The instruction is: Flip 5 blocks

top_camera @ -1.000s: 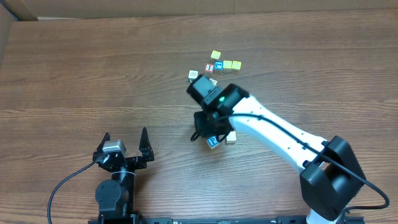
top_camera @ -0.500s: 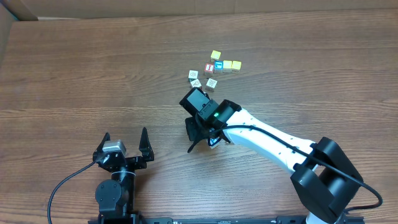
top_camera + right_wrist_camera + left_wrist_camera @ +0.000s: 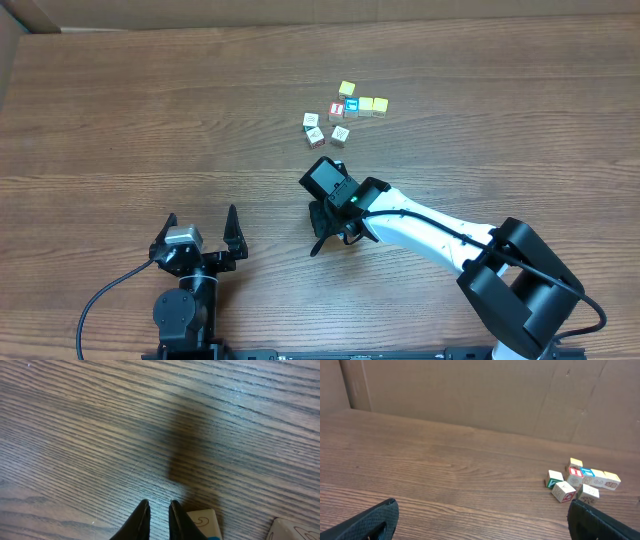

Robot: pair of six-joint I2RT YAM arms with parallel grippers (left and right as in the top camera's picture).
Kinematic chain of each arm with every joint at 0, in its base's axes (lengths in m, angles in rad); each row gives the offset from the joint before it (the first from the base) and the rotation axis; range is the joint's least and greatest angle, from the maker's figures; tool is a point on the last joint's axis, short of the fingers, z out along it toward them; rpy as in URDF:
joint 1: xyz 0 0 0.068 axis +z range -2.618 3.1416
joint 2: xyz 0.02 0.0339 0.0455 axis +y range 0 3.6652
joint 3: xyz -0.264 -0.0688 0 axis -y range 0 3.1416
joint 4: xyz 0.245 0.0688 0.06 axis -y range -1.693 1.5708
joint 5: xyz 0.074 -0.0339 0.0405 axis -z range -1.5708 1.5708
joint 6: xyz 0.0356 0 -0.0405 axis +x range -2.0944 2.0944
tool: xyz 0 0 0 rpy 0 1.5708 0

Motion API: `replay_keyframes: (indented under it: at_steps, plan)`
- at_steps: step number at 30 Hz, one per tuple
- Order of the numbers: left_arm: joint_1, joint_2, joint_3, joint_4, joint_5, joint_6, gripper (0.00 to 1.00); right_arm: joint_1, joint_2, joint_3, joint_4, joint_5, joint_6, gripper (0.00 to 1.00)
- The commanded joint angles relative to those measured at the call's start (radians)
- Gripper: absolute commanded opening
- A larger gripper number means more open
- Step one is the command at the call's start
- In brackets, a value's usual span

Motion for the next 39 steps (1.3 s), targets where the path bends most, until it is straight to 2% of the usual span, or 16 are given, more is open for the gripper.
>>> replay_keyframes:
  at_steps: [1,4,11,16,20,22,23,28,39]
  plan:
    - [-0.006,-0.011,-0.003,0.002,0.011,0.018,1.00,-0.003,-0.016,-0.002,0.002,0.025,0.005,0.15]
    - [-0.006,-0.011,-0.003,0.002,0.011,0.018,1.00,-0.003,-0.016,0.000,-0.027,0.055,0.057,0.11]
    - [-0.006,-0.011,-0.003,0.002,0.011,0.018,1.00,-0.004,-0.017,0.011,-0.040,0.096,0.056,0.11]
    - [-0.006,-0.011,-0.003,0.002,0.011,0.018,1.00,-0.004,-0.017,0.072,-0.039,0.095,0.020,0.14]
    - [-0.006,-0.011,-0.003,0.002,0.011,0.018,1.00,-0.003,-0.017,0.145,-0.111,0.036,-0.013,0.15]
    - [-0.006,-0.011,-0.003,0.002,0.011,0.018,1.00,-0.003,-0.017,0.164,-0.140,-0.039,-0.047,0.05]
    - [-0.006,-0.011,-0.003,0.002,0.011,0.018,1.00,-0.003,-0.017,0.165,-0.148,-0.070,-0.050,0.04]
    - [-0.006,-0.011,-0.003,0.002,0.011,0.018,1.00,0.003,-0.016,0.138,-0.215,-0.114,-0.049,0.04]
    - [-0.006,-0.011,-0.003,0.002,0.011,0.018,1.00,0.004,-0.011,0.039,-0.137,-0.115,-0.022,0.04]
